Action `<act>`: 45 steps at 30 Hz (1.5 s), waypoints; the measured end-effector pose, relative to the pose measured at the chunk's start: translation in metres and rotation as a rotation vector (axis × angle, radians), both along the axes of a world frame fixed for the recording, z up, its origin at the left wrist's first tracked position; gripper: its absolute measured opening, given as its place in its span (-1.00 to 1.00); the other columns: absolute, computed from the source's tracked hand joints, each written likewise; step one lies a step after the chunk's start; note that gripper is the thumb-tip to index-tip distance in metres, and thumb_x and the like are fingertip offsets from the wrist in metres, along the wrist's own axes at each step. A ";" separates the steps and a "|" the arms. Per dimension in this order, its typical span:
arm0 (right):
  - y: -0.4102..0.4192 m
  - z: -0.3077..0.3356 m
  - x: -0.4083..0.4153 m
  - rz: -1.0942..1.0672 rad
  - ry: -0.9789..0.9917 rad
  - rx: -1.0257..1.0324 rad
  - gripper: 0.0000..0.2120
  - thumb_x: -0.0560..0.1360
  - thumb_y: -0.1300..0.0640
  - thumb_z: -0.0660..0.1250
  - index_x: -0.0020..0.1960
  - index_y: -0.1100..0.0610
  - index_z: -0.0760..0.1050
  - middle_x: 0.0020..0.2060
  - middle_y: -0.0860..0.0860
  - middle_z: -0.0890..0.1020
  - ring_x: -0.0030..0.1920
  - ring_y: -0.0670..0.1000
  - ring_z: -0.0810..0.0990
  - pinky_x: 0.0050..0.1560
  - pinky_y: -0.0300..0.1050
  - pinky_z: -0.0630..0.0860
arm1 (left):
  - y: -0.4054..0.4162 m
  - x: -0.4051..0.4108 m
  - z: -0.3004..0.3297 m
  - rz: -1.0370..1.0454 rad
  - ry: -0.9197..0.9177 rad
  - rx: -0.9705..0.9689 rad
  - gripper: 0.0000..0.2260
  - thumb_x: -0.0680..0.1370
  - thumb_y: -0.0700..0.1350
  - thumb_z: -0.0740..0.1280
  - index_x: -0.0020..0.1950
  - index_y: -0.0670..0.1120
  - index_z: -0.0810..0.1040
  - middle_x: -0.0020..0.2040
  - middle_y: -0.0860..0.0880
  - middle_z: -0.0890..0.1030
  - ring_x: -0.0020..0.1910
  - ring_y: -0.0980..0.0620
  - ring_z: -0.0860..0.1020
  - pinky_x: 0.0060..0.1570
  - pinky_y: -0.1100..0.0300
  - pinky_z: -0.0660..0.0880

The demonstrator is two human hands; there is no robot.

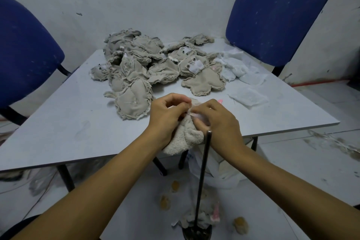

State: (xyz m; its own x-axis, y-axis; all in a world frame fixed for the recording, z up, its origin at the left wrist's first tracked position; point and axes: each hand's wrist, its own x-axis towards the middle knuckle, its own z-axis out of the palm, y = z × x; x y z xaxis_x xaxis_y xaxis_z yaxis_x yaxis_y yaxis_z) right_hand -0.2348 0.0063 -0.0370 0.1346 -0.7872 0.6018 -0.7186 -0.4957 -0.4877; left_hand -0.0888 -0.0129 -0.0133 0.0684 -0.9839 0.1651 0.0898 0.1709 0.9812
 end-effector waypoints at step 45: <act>-0.001 0.005 -0.009 0.182 0.067 -0.002 -0.72 0.52 0.24 0.35 0.23 0.15 0.59 0.09 0.07 0.62 -0.01 0.13 0.58 -0.01 0.10 0.55 | -0.003 0.000 -0.007 0.190 -0.195 -0.130 -0.75 0.45 -0.38 0.38 -0.27 -0.04 0.64 -0.30 0.02 0.66 -0.28 0.07 0.58 -0.21 0.14 0.55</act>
State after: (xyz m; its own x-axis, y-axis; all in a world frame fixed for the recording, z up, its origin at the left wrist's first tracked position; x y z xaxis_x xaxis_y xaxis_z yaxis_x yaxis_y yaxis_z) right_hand -0.2437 0.0057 -0.0325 0.3141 -0.7453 0.5881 -0.6478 -0.6210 -0.4411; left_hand -0.0891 -0.0158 -0.0201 0.2041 -0.9261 0.3174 -0.1440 0.2923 0.9454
